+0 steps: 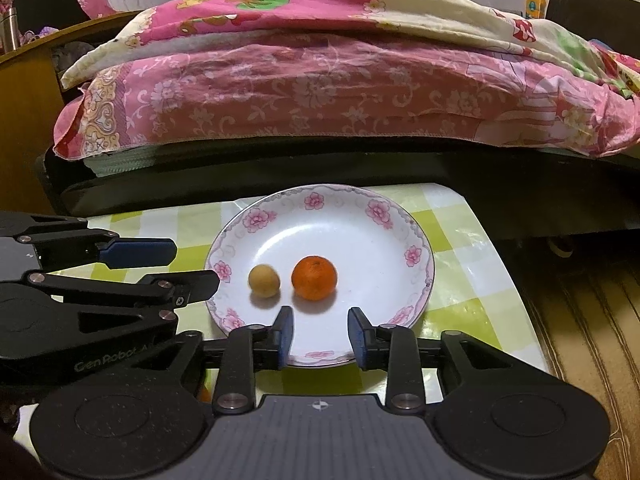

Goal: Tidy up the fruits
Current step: 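Withdraw both open tools from the plate back toward the fruit cluster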

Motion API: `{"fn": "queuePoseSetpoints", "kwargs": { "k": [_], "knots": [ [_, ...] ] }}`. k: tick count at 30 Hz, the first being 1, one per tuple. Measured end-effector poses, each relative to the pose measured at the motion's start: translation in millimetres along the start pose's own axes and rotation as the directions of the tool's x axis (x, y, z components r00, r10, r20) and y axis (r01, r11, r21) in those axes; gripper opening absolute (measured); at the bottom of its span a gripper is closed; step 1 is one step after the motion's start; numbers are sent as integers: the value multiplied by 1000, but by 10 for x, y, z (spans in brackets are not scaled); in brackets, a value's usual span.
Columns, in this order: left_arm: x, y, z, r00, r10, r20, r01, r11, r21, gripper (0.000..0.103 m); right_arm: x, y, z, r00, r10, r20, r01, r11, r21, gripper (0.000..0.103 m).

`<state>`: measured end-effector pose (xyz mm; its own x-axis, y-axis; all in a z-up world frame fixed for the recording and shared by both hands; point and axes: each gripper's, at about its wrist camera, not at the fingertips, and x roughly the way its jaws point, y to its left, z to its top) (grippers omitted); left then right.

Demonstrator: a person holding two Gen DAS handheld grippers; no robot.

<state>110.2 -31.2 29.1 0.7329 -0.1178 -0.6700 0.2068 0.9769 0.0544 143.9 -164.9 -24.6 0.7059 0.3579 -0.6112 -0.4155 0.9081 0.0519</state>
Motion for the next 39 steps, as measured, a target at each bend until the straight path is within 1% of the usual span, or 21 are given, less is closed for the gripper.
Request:
{"fn": "queuePoseSetpoints", "kwargs": {
  "k": [22, 34, 39],
  "knots": [
    [-384, 47, -120, 1000, -25, 10, 26, 999, -33, 45, -251, 113, -63, 1000, 8, 16, -7, 1000, -8, 30],
    [-599, 34, -296, 999, -45, 0, 45, 999, -21, 46, -468, 221, -216, 1000, 9, 5, -9, 1000, -3, 31],
    [-677, 65, -377, 999, -50, -16, 49, 998, -33, 47, -523, 271, -279, 1000, 7, -8, -8, 1000, -10, 31]
  ]
}}
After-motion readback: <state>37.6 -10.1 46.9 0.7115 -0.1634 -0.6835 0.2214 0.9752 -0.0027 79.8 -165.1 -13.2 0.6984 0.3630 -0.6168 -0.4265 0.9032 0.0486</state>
